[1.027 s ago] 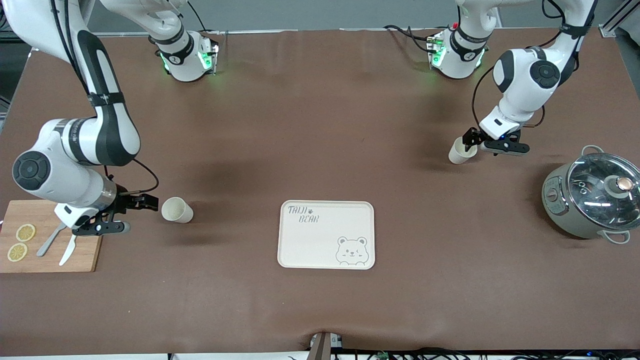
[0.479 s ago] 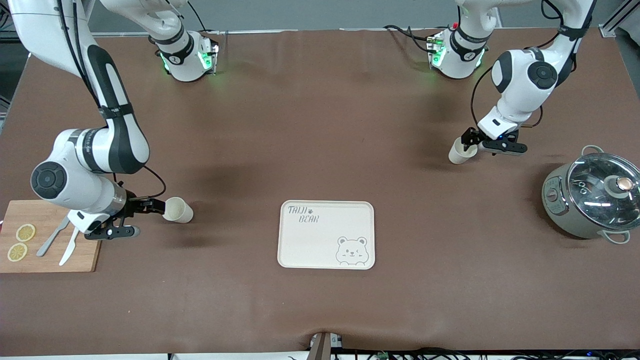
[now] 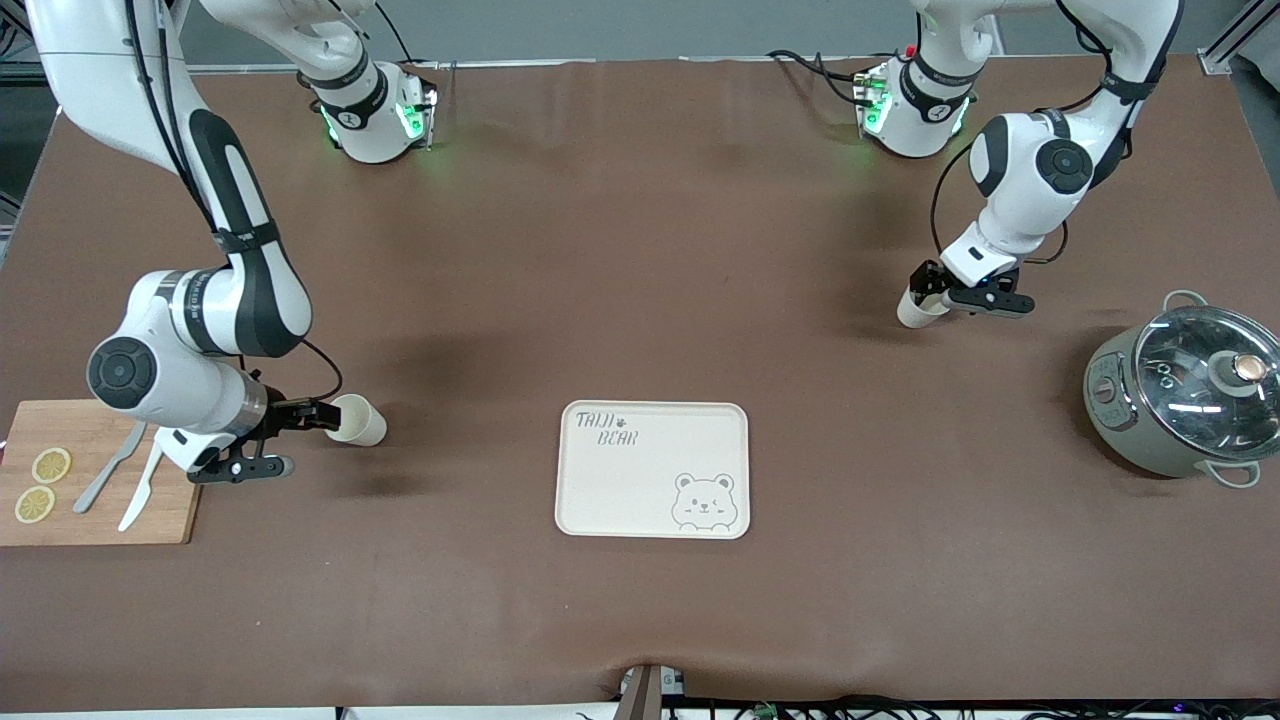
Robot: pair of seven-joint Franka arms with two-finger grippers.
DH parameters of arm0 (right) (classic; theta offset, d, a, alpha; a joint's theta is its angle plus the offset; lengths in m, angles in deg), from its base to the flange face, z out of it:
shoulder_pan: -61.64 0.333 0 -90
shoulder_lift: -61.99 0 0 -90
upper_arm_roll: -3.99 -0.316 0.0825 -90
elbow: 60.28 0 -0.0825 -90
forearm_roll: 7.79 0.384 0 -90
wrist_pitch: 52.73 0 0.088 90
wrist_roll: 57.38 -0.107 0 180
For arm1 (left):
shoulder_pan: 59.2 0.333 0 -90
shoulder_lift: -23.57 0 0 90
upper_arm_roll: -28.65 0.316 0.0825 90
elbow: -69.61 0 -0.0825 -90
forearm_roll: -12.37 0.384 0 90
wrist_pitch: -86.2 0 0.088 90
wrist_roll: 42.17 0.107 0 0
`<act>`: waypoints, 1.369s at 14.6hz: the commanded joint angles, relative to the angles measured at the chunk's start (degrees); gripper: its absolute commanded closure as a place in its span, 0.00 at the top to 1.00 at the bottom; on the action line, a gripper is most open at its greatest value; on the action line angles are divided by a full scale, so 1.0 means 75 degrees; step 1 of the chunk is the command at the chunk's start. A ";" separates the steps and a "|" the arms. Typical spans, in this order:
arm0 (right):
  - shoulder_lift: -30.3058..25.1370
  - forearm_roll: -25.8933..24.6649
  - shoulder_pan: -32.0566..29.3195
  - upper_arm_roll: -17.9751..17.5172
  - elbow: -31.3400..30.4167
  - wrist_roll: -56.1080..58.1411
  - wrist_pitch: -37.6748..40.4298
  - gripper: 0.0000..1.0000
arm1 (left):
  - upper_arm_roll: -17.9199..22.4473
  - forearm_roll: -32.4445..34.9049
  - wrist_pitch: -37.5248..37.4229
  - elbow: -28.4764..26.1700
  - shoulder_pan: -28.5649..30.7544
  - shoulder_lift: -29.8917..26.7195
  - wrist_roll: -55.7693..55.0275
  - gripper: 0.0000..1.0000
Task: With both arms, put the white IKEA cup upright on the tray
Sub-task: 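Close the left gripper and the right gripper on the cup rims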
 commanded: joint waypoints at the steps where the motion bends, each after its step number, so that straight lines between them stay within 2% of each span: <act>1: 0.0033 -0.0033 0.0029 -0.0015 -0.0116 0.0086 -0.0154 1.00 | -0.0200 -0.0148 0.0169 -0.0127 0.0029 -0.0046 -0.0145 0.58; 2: 0.0033 -0.0045 0.0064 -0.0026 -0.0175 0.0086 -0.0212 1.00 | -0.0247 -0.0148 0.0169 -0.0139 0.0006 -0.0057 -0.0204 0.01; 12: 0.0045 -0.0045 0.0076 -0.0015 -0.0551 0.0226 -0.0728 1.00 | -0.0282 -0.0113 0.0157 0.0258 0.0030 0.0165 -0.0217 0.00; 18: 0.0104 -0.0045 0.0029 -0.0026 -0.0773 0.0274 -0.1103 1.00 | -0.0306 -0.0112 0.0029 0.1757 -0.0180 0.0996 -0.0567 0.00; 20: 0.0115 -0.0045 0.0029 -0.0026 -0.0890 0.0285 -0.1290 1.00 | -0.0306 -0.0113 -0.0519 0.2552 -0.0566 0.1301 -0.1070 0.00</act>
